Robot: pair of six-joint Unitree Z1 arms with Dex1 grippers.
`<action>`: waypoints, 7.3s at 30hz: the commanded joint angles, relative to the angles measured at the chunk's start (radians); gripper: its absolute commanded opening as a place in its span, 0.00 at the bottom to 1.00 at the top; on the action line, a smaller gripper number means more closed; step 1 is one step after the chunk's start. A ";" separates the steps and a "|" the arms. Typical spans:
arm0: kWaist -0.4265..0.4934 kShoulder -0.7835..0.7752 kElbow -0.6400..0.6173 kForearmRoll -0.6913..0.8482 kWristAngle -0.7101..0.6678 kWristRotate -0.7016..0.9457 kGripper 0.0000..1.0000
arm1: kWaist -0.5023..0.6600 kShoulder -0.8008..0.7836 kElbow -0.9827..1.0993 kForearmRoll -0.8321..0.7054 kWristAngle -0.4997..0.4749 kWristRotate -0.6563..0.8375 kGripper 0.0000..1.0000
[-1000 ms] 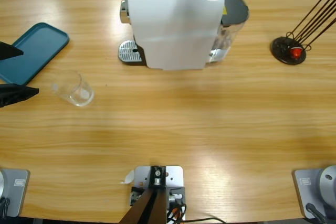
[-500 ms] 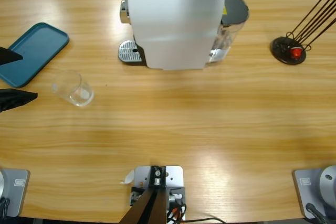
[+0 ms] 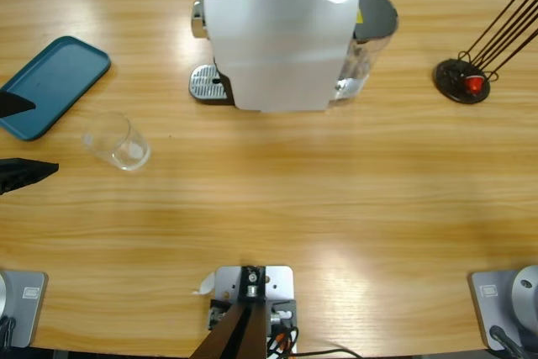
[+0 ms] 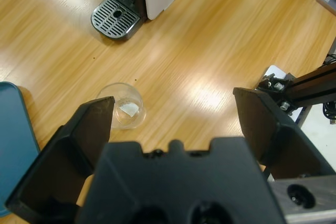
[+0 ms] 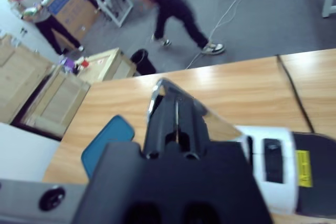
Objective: Pour coffee
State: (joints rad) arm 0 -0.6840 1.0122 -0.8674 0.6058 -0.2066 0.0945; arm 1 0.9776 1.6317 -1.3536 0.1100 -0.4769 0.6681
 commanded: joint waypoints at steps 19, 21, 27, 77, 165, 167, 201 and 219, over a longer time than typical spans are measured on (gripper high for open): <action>0.007 -0.020 0.021 -0.042 0.025 0.005 1.00 | 0.036 0.289 0.030 -0.104 0.090 -0.064 0.00; 0.007 -0.017 0.019 -0.043 0.026 0.005 1.00 | 0.036 0.310 0.034 -0.116 0.102 -0.064 0.00; 0.014 -0.018 0.021 -0.041 0.026 0.005 1.00 | 0.036 0.358 0.035 -0.119 0.115 -0.056 0.00; 0.065 -0.024 0.087 -0.049 0.130 0.001 1.00 | -0.263 -0.103 -0.073 0.334 0.387 -0.360 0.88; 0.228 0.645 -0.065 -0.513 -0.056 0.337 0.14 | -0.445 -0.107 0.122 0.369 0.487 -0.367 0.90; 0.227 0.676 -0.074 -0.535 -0.056 0.341 0.14 | -0.451 -0.115 0.123 0.369 0.480 -0.374 0.90; 0.130 0.849 -0.122 -0.612 -0.088 0.341 0.17 | -0.491 -0.108 0.129 0.369 0.477 -0.404 0.93; 0.131 0.818 -0.096 -0.609 -0.128 0.317 1.00 | -0.491 -0.112 0.126 0.370 0.478 -0.404 0.93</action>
State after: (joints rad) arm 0 -0.5458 1.8185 -0.9912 0.0099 -0.3322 0.4175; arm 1 0.4953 1.4882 -1.2587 0.4890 -0.0023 0.2751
